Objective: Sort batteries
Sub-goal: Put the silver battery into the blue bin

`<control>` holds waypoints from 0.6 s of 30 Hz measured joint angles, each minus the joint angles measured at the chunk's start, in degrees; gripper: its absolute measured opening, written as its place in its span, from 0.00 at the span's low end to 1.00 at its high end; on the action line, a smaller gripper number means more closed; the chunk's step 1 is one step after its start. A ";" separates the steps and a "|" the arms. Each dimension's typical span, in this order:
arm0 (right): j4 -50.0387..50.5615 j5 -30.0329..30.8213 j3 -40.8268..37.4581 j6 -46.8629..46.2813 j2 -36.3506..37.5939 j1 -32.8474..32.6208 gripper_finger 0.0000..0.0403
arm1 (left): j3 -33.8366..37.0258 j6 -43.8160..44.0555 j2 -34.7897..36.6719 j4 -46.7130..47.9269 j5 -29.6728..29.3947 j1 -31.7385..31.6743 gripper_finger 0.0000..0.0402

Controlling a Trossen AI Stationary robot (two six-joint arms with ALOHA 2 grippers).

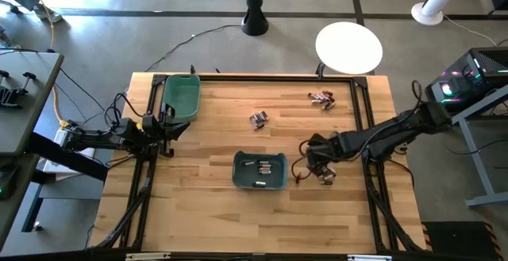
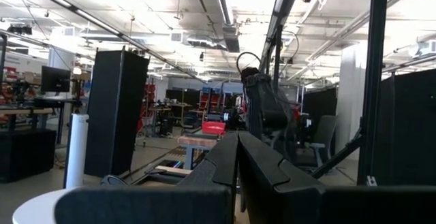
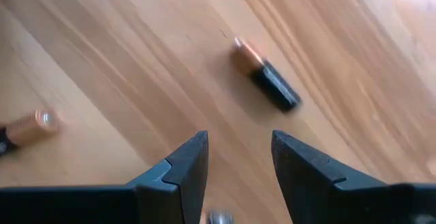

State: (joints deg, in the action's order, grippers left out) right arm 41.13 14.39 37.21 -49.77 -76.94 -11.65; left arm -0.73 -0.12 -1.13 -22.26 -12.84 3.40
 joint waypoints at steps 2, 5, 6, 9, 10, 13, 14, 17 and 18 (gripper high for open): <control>2.63 -4.35 0.24 -2.56 1.79 0.56 0.39 | 0.00 0.06 0.01 0.06 0.00 0.00 0.01; 5.52 -11.84 0.44 -7.97 4.38 0.59 0.39 | 0.00 1.02 0.00 0.13 0.01 0.00 0.01; 6.50 -13.44 0.44 -10.37 4.99 0.24 0.39 | 0.00 1.16 0.00 0.20 0.01 0.01 0.01; 9.10 -14.66 0.44 -14.83 5.52 -1.21 0.39 | 0.00 1.41 0.01 0.64 0.01 0.01 0.01; 9.69 -14.65 0.44 -14.97 5.42 -1.78 0.39 | 0.00 1.44 0.00 0.90 0.00 0.00 0.01; 10.00 -14.27 0.44 -15.11 4.35 -3.26 0.39 | 0.00 1.46 0.00 1.54 0.02 0.00 0.01; 9.90 -14.09 0.44 -15.40 3.92 -3.62 0.39 | 0.00 1.55 0.00 1.55 0.01 0.02 0.01; 9.66 -13.94 0.44 -16.29 2.17 -4.15 0.39 | 0.00 1.53 0.00 1.50 0.02 0.02 0.01; 9.65 -13.90 0.44 -16.26 1.53 -4.25 0.39 | 0.00 1.53 0.00 1.50 0.00 0.02 0.01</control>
State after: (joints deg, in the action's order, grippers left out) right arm 50.78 0.49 37.65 -66.03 -75.42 -15.90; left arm -0.73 1.41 -1.13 -20.76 -12.84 3.42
